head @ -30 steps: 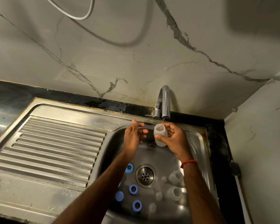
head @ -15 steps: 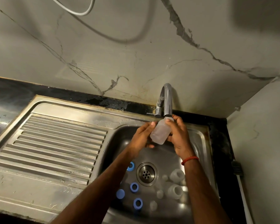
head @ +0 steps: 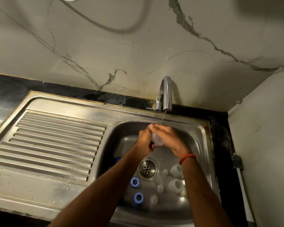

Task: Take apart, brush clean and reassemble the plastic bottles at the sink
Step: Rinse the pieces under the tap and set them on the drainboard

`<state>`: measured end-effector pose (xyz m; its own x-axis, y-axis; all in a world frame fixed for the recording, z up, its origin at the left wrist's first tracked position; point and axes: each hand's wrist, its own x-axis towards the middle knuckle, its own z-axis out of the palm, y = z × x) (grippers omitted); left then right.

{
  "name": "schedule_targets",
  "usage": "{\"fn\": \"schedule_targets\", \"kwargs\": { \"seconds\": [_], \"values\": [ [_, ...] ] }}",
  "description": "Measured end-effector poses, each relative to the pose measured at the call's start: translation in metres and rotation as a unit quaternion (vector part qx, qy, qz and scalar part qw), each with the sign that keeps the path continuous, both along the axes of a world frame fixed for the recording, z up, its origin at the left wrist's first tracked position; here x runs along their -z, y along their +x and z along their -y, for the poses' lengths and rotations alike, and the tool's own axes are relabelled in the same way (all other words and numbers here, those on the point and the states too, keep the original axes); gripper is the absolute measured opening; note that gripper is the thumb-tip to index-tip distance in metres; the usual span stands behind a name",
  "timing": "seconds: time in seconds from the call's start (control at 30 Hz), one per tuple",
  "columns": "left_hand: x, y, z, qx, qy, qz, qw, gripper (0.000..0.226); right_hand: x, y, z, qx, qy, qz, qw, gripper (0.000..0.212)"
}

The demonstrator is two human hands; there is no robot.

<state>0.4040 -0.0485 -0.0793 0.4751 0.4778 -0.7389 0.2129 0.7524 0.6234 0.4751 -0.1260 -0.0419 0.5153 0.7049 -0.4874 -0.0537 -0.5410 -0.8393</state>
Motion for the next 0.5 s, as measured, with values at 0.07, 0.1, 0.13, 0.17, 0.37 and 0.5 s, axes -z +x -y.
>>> {"fn": "schedule_targets", "kwargs": {
  "seconds": [0.07,0.1,0.13,0.17,0.37,0.5],
  "values": [
    [-0.001,0.005,-0.003,-0.031,0.002,0.033,0.999,0.026,0.000,-0.011,-0.001,-0.027,0.020,0.086,0.996,0.049],
    [-0.001,0.007,-0.003,-0.031,0.019,0.042,0.998,0.025,0.001,-0.015,-0.002,-0.013,0.032,0.160,0.986,0.036],
    [-0.002,0.008,-0.004,-0.024,0.050,0.043,0.998,0.024,0.000,-0.018,-0.002,0.010,0.031,0.262,0.964,0.025],
    [-0.002,0.010,-0.003,-0.013,0.093,0.039,0.995,0.024,-0.001,-0.019,-0.003,0.026,0.022,0.357,0.933,0.020],
    [-0.004,0.001,-0.007,-0.023,0.303,0.043,0.952,0.014,-0.004,0.007,-0.031,0.232,0.003,-0.001,0.973,0.028],
    [-0.006,0.001,-0.018,-0.035,0.320,0.037,0.946,0.013,-0.010,0.007,-0.044,0.240,0.012,0.048,0.969,0.041]
  ]
}}
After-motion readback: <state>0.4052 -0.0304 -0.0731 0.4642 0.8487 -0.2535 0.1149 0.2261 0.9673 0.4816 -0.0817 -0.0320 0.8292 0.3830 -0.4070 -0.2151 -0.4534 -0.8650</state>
